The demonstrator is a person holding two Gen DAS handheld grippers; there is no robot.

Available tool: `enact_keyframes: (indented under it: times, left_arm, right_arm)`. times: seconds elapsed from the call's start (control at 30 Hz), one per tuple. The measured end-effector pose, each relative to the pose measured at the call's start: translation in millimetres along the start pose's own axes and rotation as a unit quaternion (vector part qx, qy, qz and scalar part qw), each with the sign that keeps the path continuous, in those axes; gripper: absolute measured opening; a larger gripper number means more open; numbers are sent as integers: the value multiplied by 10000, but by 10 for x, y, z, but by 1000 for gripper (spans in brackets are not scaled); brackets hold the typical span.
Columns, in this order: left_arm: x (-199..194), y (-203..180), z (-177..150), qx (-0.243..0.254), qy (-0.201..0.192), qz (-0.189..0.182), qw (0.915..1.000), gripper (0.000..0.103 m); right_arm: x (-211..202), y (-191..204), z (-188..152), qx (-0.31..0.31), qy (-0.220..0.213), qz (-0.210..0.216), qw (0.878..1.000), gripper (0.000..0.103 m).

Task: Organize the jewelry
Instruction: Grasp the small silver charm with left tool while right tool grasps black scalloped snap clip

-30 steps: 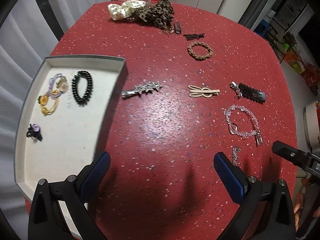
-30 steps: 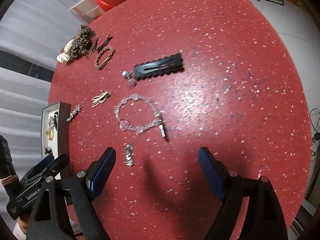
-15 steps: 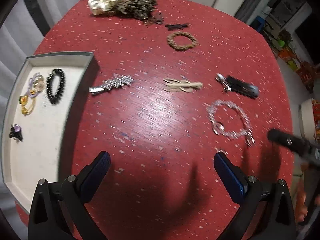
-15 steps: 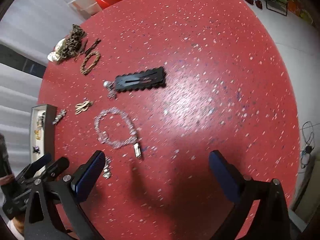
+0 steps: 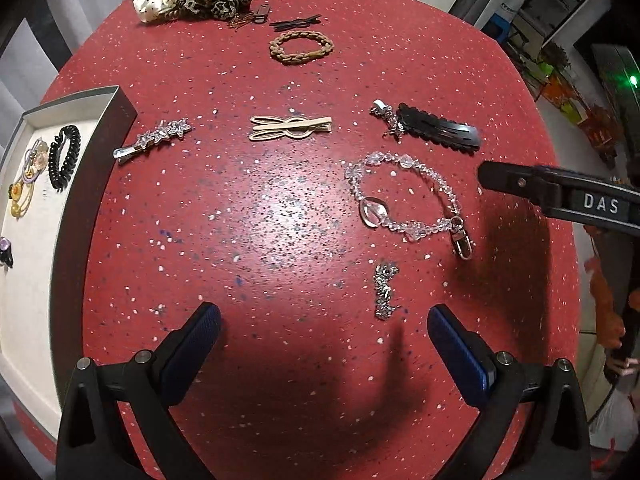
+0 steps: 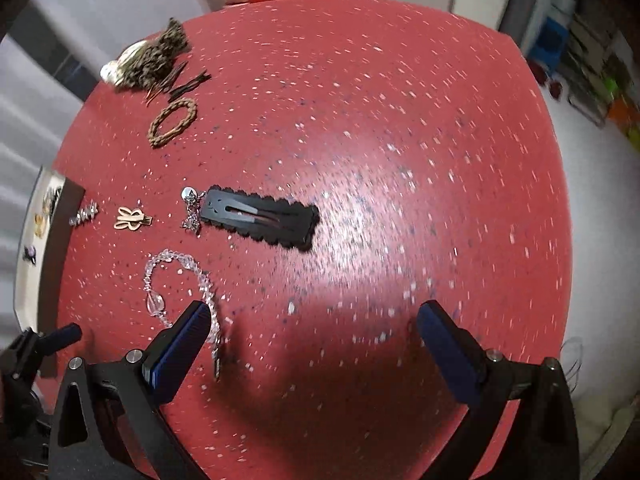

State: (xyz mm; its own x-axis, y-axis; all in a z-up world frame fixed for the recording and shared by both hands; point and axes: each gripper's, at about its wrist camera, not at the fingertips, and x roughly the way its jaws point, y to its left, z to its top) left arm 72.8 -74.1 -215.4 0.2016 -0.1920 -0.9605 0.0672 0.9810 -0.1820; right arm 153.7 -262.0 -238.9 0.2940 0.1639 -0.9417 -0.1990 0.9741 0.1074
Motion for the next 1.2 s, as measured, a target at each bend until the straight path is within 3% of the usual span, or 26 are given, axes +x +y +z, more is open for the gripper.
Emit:
enact_keyframes:
  times: [0.33, 0.43, 0.53, 0.8, 0.9, 1.03, 1.13, 1.17, 1.2]
  left_arm:
    - [135, -240, 136, 5, -64, 92, 9999, 97]
    - [191, -338, 166, -19, -101, 139, 9999, 97]
    - [269, -399, 188, -47, -43, 170, 9998, 85]
    - [402, -634, 236, 0, -109, 304, 9995, 82]
    - [418, -734, 192, 32, -148, 405, 9991, 73]
    - [411, -829, 178, 139, -139, 345, 9992, 61]
    - [402, -889, 171, 165, -157, 401, 9989, 40]
    - [404, -897, 177, 163, -151, 350, 9991, 26]
    - [403, -909, 177, 165, -149, 309, 9993, 21]
  right_arm:
    - [166, 224, 279, -1533, -23, -109, 9881, 103]
    - [232, 276, 341, -1747, -1, -47, 9846, 103]
    - [320, 322, 413, -1940, 27, -23, 9810, 102]
    - [443, 460, 448, -2269, -21, 21, 9739, 98]
    - [412, 486, 418, -2335, -90, 46, 9723, 90]
    - [357, 498, 404, -2372, -157, 71, 9713, 68]
    - [322, 511, 391, -2369, -179, 89, 9713, 49]
    - [313, 512, 390, -2357, -182, 81, 9716, 45]
    - [314, 508, 394, -2349, -169, 67, 9718, 45]
